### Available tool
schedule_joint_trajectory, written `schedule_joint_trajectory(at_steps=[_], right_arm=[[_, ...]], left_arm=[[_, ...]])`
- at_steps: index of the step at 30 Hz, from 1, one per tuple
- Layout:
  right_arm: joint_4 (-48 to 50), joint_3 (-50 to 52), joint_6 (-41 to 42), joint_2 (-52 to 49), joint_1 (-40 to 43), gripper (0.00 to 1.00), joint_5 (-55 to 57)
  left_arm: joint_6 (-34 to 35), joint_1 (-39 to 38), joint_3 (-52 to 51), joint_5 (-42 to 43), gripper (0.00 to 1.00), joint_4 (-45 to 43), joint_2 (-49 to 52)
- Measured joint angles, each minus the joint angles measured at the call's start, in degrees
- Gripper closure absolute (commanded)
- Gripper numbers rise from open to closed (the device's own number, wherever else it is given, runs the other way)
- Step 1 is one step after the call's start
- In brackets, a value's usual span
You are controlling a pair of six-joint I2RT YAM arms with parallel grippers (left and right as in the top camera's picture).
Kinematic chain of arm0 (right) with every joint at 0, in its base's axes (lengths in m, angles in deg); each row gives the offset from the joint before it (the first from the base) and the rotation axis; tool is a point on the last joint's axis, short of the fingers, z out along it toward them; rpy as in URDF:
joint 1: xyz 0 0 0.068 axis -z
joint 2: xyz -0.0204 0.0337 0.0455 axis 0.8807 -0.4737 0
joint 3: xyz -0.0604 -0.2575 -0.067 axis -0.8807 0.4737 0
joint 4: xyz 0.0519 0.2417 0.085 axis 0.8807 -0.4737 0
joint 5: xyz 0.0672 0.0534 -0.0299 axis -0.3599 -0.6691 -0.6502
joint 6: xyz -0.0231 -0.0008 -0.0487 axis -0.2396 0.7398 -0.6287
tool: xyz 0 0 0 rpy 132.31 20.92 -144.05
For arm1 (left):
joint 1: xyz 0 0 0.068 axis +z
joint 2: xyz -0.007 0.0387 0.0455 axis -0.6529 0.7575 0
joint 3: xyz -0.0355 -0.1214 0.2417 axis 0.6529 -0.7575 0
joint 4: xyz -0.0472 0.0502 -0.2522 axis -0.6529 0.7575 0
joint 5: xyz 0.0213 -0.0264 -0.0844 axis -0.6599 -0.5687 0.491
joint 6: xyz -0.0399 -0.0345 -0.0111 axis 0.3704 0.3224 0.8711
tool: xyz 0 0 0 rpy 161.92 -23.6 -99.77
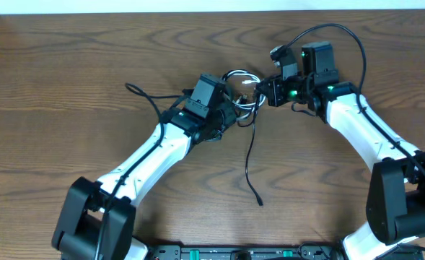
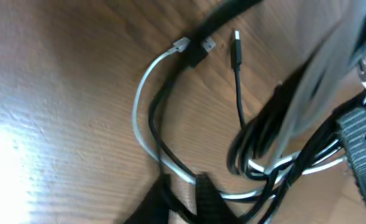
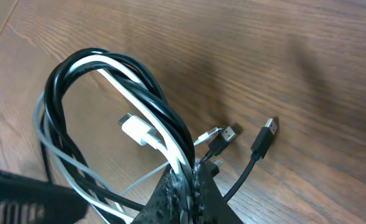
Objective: Untangle cables
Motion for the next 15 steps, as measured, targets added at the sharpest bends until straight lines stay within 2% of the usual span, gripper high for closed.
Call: schedule_joint_trajectory(at_steps=[8,15], right_arm=[[-1.14,0.00,0.07,0.00,-0.26,0.99,1.81],[-1.77,0.00,-1.18,0.00,-0.26,0.99,3.15]], left_arm=[[-3.63,0.02,0.00,-0.13,0.93,-0.68,-0.07],[-10.99,0.87,0.00,0.59,0.92,0.07,-5.38]])
